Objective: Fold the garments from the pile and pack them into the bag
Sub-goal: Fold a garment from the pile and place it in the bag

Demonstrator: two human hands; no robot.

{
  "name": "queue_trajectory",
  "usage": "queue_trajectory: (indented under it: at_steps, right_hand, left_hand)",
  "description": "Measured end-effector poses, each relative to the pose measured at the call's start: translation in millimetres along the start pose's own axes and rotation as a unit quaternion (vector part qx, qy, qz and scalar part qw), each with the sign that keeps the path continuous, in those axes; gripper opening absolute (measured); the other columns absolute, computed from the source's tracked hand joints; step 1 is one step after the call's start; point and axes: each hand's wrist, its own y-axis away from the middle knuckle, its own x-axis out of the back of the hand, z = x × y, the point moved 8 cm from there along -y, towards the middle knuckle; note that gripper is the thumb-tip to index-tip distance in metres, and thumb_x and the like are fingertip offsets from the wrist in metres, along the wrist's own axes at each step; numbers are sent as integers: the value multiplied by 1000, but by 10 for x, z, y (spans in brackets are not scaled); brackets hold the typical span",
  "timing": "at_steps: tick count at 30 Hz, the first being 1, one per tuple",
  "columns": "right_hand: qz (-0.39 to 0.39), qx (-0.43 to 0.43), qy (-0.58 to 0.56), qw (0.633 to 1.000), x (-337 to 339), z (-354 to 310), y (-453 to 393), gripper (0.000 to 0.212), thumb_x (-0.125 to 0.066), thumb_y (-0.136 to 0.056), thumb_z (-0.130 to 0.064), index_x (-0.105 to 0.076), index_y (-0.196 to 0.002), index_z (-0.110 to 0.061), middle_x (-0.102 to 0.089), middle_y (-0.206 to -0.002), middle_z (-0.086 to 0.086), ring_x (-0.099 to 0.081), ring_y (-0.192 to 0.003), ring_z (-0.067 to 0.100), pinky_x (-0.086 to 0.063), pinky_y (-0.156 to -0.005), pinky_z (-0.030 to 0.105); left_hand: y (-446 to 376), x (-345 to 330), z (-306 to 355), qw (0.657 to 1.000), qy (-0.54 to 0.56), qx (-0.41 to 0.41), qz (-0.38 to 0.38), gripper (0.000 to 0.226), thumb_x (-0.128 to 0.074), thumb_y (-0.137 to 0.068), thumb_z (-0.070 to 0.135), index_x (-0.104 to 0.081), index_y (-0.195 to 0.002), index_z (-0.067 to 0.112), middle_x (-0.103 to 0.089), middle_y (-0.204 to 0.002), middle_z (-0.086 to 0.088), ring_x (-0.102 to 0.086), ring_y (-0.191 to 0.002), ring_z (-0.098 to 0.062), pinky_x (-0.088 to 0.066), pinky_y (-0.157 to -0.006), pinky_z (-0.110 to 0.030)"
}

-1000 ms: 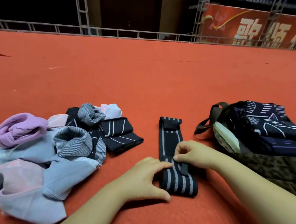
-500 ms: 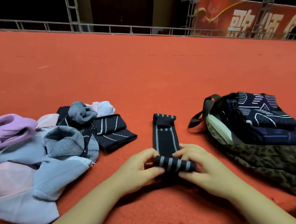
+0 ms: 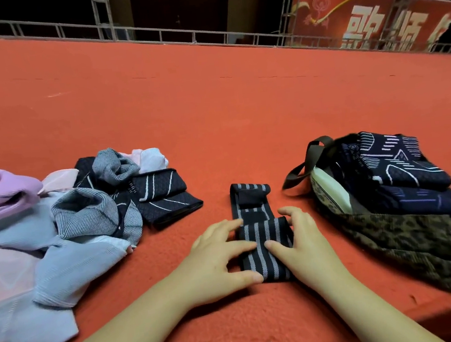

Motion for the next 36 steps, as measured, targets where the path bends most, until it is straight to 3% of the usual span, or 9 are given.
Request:
queue_trajectory:
  at_steps: [4, 9, 14, 16, 19, 24, 28, 32, 36]
  right_hand:
    - [-36, 154, 20, 987, 42, -36, 81, 50, -58, -73, -68, -60, -114, -38, -38, -132, -23, -30, -131, 4, -25, -110, 33]
    - [-153, 237, 109, 953, -70, 31, 178, 66, -35, -69, -87, -45, -125, -54, -28, -138, -38, 2, -139, -12, 6, -114, 22]
    - [-60, 230, 79, 968, 27, -179, -8, 37, -35, -89, -47, -65, -92, -26, -68, -91, -14, -60, -97, 2, -34, -96, 19]
    - [-84, 180, 16, 980, 53, -205, -51, 21, -39, -88, -46, -55, -78, -35, -59, -69, -18, -55, -71, 0, -33, -66, 11]
    - [-148, 103, -157, 971, 39, -215, -70, 30, -42, -88, -39, -51, -62, -29, -50, -59, -20, -43, -57, -2, -31, -57, 14]
    - [-149, 40, -281, 947, -26, -188, -289, 50, -33, -93, -48, -67, -80, -13, -69, -84, 0, -61, -80, 12, -46, -81, 32]
    - [-165, 5, -309, 937, -213, -145, -545, 54, -25, -96, -55, -69, -107, -25, -68, -117, -9, -58, -115, 4, -38, -104, 30]
    - [-126, -4, -381, 916, -142, -181, -684, 44, -23, -100, -49, -60, -116, -32, -58, -124, -18, -49, -114, -15, -35, -94, 12]
    - [-59, 143, -205, 966, 127, -288, -479, 29, -51, -83, -43, -65, -102, -27, -62, -112, -15, -54, -112, -1, -39, -95, 16]
  left_hand:
    - [2, -39, 3, 999, -41, 4, -31, 84, -30, -62, 83, -36, -139, 47, -14, -156, 19, -7, -144, -5, 4, -117, -36]
    - [-22, -46, -18, 996, -78, -10, -49, 99, -31, -54, 87, -24, -144, 45, -10, -156, 20, -1, -144, -4, 9, -117, -44]
    - [-60, -3, 8, 999, -34, -20, -12, 91, -48, -59, 79, -36, -140, 39, -27, -149, 23, -8, -141, 0, 11, -117, -40]
    - [-73, 61, 18, 999, 22, -7, 27, 70, -50, -70, 65, -45, -134, 38, -42, -140, 23, -21, -133, 4, 6, -118, -40]
    - [-71, 130, 11, 992, 105, 17, 70, 48, -41, -77, 53, -60, -116, 34, -61, -116, 16, -44, -116, 3, -3, -118, -37]
    - [-71, 124, 33, 985, 146, 27, 90, 37, -42, -83, 50, -60, -110, 30, -67, -101, 15, -57, -99, 3, -21, -110, -33]
    - [-120, 164, -57, 969, 177, 92, 146, 33, -60, -87, 38, -49, -117, 29, -61, -68, 9, -57, -77, -11, -39, -79, -30]
    - [-135, 173, -58, 968, 152, 101, 175, 43, -58, -87, 36, -39, -125, 27, -48, -57, 9, -51, -68, -12, -32, -72, -28]
    - [-207, 258, -113, 964, 140, 129, 187, 26, -57, -88, 36, -47, -111, 27, -44, -52, 10, -46, -57, -4, -35, -76, -30]
